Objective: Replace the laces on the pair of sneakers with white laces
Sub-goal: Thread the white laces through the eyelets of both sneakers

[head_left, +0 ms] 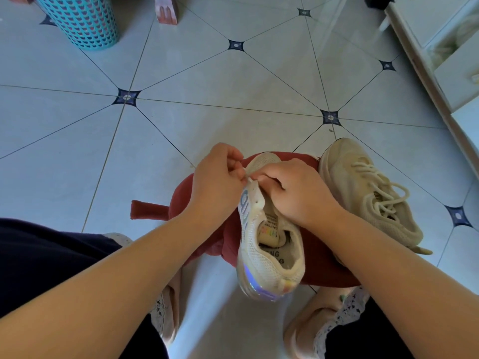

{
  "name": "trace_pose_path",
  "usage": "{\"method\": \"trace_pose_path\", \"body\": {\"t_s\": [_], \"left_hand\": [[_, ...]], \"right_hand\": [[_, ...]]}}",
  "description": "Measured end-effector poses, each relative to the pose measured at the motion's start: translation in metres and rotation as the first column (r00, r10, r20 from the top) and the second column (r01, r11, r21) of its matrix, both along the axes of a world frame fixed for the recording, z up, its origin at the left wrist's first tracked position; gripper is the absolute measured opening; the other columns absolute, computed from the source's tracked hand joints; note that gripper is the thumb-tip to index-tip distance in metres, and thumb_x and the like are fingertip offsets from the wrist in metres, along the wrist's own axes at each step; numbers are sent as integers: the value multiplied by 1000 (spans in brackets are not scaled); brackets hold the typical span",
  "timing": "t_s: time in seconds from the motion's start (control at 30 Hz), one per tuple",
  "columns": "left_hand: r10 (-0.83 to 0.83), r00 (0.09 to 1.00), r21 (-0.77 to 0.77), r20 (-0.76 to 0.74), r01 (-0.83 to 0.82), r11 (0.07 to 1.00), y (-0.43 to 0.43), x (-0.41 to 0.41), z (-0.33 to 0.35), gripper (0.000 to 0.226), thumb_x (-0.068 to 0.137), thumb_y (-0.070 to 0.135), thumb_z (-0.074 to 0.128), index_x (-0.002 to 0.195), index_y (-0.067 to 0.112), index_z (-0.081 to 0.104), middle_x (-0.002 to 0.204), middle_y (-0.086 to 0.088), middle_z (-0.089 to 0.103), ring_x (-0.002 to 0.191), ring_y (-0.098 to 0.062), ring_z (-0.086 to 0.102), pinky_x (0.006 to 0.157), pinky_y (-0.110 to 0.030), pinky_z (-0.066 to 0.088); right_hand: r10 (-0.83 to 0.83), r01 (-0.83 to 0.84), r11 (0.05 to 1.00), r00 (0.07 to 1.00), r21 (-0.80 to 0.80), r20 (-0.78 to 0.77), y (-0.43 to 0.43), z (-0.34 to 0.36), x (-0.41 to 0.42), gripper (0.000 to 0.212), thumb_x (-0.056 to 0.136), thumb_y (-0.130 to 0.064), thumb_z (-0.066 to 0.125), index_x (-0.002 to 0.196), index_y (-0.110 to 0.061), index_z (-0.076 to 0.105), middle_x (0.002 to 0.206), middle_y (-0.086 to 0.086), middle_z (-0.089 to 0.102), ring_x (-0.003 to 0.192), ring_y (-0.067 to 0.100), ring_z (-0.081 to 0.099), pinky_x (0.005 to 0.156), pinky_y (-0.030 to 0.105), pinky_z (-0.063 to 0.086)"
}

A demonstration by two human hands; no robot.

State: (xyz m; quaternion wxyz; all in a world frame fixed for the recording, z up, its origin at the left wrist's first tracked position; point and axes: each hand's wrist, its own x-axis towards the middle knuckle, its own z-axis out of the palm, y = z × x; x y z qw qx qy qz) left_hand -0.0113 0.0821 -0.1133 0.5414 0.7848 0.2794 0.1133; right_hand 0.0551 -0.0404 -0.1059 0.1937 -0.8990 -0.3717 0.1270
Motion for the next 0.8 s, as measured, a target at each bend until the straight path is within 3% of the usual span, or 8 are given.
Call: {"method": "trace_pose_path", "body": {"t_s": [0.13,0.23,0.33,0.43,0.53,0.63,0.7,0.8], "left_hand": [[108,991,38,76,-111,993,8,3,7,25,86,-1,51,84,24,48,72,10,54,62,4,58,58,-4,44],[264,963,-342,52,-232,911,15,8,23,13,91,-4,46,90,9,49,77,-4,52,52,-1,61,50,-10,49],[404,913,-697,52,-257,670,38,14,49,25,90,-14,35,81,7,46,70,-8,45,52,-13,50,50,-21,53],[511,846,-830,154,-169,531,76,13,74,32,86,-19,25,79,3,47,61,-5,43,47,-12,42,46,-17,42],[223,966,-602,132,-100,792,68,6,70,32,84,-18,31,78,6,52,59,-3,45,44,-10,41,42,-17,37],[-184,972,-133,-143,165,977,27,2,38,16,91,5,46,83,13,58,76,0,54,59,-11,46,50,-17,37],[-314,911,132,-268,358,924,13,1,20,5,87,24,57,90,19,57,83,6,56,71,-9,51,57,-14,36],[-385,865,228,-322,465,855,16,3,10,18,83,34,62,86,19,51,76,9,51,70,-10,48,58,-22,34]], "right_hand": [[-21,22,1000,998,8,-66,2,4,1,29,92,-42,43,97,-29,69,86,-14,66,95,20,59,86,39,44],[-15,17,1000,993,23,-115,2,6,1,26,89,-44,46,95,-32,68,94,-13,68,98,17,58,90,40,44],[18,-18,1000,998,0,-64,-1,6,1,20,86,-34,55,102,-33,68,96,-12,69,97,17,59,89,37,45],[41,-41,999,998,-13,45,-5,6,0,25,84,-28,60,107,-32,68,95,-10,70,94,16,60,88,35,44],[12,-13,999,1000,45,18,-6,5,0,25,84,-21,62,107,-28,69,95,-8,70,93,18,61,87,38,45],[1,0,998,1000,62,-16,-6,4,0,25,85,-18,61,106,-28,70,98,-9,70,96,18,59,90,35,43],[10,-10,996,1000,84,-2,-5,4,-1,21,87,-17,59,102,-25,72,88,-10,68,90,18,58,86,31,41],[11,-9,996,1000,90,-24,-4,6,-1,19,89,-19,55,97,-20,72,85,-5,69,86,16,58,86,31,40]]}}
